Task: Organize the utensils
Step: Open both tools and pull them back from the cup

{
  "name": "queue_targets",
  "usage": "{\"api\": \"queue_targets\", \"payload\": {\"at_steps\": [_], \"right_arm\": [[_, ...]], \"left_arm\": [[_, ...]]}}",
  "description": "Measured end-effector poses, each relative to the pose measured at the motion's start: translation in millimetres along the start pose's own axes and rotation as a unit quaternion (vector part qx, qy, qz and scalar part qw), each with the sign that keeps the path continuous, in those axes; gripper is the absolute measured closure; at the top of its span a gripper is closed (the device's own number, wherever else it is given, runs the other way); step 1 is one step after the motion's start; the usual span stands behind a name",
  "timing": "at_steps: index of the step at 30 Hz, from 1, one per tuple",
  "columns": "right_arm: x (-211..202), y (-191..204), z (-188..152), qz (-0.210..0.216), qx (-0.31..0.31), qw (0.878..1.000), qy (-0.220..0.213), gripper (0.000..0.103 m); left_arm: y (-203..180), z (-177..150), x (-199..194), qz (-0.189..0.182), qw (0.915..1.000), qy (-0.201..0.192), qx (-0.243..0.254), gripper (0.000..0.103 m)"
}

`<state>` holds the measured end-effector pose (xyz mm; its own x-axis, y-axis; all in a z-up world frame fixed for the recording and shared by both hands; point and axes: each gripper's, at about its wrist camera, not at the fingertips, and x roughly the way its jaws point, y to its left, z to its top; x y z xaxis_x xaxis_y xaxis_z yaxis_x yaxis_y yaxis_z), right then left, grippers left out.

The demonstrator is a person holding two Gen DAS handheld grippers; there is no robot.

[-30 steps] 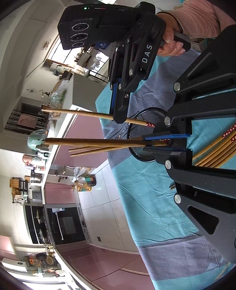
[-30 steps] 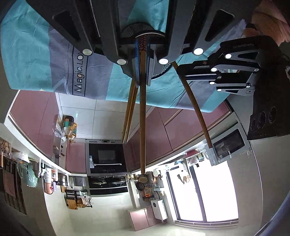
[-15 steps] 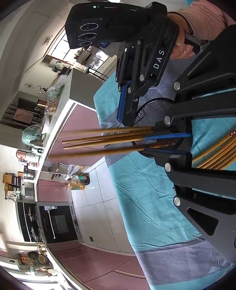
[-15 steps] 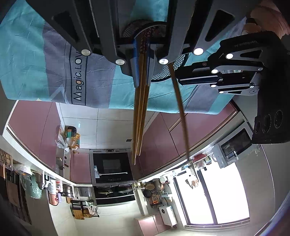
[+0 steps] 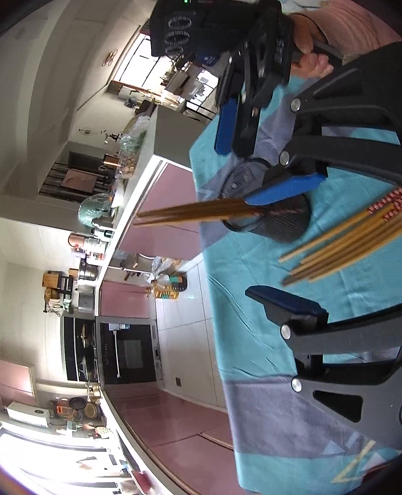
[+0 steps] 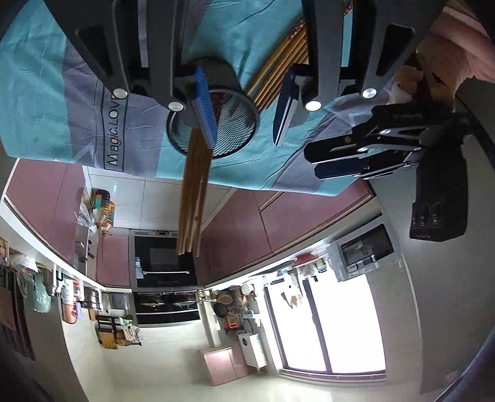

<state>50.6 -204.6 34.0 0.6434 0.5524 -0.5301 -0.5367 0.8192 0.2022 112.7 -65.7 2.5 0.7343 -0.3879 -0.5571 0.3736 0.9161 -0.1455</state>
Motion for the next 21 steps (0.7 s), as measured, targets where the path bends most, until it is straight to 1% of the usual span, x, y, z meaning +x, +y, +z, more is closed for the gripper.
{"api": "queue_targets", "payload": {"at_steps": [1,4,8,10,13,16,21], "right_arm": [[-0.9,6.8,-6.4,0.009,-0.006,1.0,0.005,0.065],[6.3,19.1,-24.0,0.021,-0.008,0.999,0.03,0.064],[29.3,26.9,-47.7,0.029,0.007,0.997,0.074,0.063],[42.2,30.8,-58.7,0.02,0.01,0.995,0.097,0.063],[57.8,34.1,-70.7,0.011,0.014,0.993,0.12,0.063],[67.6,33.2,-77.0,0.004,0.024,0.991,0.134,0.063],[73.0,34.9,-81.4,-0.008,0.029,0.99,0.139,0.064]], "left_arm": [[3.0,-7.9,-1.8,0.01,0.9999,0.007,0.0,0.047],[13.2,-31.9,-1.1,0.019,0.9991,0.036,-0.012,0.047],[23.2,-63.5,8.2,0.038,0.9965,0.072,-0.019,0.047],[25.6,-81.4,16.3,0.037,0.994,0.1,-0.026,0.047],[28.1,-100.4,24.4,0.037,0.991,0.125,-0.028,0.047],[27.9,-109.2,28.9,0.03,0.9895,0.138,-0.031,0.047],[23.8,-117.9,33.5,0.035,0.9887,0.143,-0.026,0.047]]}}
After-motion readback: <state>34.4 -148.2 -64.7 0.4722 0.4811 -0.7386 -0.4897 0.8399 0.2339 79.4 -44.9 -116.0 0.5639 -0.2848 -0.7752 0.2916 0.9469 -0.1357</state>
